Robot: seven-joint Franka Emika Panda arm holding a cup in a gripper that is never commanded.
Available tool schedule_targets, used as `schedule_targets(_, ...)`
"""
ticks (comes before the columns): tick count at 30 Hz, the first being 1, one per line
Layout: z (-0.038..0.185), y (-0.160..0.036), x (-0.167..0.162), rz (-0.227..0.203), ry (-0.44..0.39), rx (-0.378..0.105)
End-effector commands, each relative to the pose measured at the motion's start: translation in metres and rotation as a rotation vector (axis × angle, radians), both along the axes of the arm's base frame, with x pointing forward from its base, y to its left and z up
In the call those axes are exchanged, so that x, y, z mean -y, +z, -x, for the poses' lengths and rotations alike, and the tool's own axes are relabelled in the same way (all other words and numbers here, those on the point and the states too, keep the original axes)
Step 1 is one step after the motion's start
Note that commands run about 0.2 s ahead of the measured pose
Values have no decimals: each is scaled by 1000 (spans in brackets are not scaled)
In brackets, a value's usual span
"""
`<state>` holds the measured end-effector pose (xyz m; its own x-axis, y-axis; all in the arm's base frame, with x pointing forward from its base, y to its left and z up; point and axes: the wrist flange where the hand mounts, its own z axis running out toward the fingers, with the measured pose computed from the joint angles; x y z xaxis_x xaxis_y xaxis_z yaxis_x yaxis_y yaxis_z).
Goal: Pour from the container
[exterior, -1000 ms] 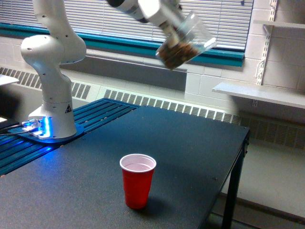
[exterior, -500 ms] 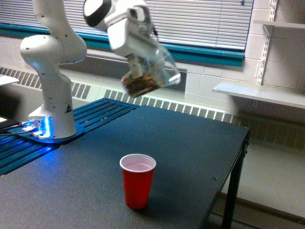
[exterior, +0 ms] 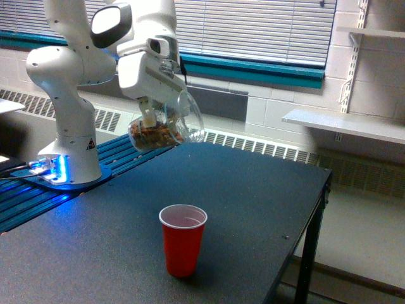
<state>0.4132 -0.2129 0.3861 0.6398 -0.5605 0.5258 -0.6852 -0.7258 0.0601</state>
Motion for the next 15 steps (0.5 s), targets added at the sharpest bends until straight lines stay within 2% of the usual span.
schedule_targets(1, 5, -10, -1, -6, -63, -12)
schedule_targets(15, 10, -36, -4, 17, -82, -111)
